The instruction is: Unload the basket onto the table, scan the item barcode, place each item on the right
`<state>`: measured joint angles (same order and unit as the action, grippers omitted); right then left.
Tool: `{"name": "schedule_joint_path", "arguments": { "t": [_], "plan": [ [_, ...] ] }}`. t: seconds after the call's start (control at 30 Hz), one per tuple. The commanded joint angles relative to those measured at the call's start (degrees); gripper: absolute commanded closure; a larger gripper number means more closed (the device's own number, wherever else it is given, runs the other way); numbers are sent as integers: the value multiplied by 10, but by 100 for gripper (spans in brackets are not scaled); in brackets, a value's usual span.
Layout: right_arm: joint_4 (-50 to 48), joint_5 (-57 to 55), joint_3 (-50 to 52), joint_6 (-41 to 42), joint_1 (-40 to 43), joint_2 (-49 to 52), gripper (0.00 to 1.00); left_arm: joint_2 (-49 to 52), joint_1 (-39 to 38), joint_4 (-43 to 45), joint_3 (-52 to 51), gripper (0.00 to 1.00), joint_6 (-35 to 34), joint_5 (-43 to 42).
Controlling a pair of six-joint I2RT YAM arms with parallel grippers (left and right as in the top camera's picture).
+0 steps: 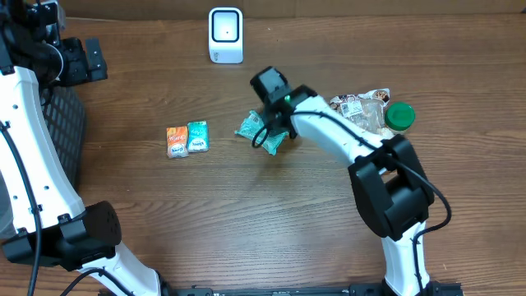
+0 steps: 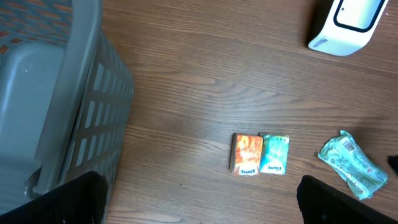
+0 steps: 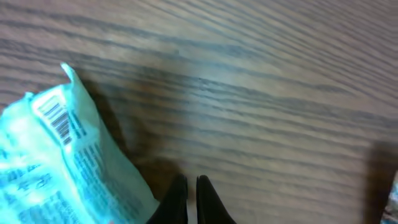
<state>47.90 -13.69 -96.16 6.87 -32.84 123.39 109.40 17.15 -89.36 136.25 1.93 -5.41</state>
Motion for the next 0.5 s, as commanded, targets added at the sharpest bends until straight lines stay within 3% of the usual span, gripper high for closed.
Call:
{"name": "schedule_joint_path", "arguments": {
  "t": [0.0,0.07,0.13,0.33,0.47],
  "plan": [
    [61,53,-96,22,16,-12,73,-10,1,0,11,1,9,-4],
    [125,89,-152,33,31,-18,30,-10,1,0,11,1,9,-4],
    [183,141,-204,43,47,-22,0,-10,1,0,11,0,9,-4],
    [295,343,-277,25,101,-22,0,-9,1,0,11,0,9,-4],
    [351,371,-276,-9,116,-22,4,-10,1,0,11,0,9,-4]
  ]
}}
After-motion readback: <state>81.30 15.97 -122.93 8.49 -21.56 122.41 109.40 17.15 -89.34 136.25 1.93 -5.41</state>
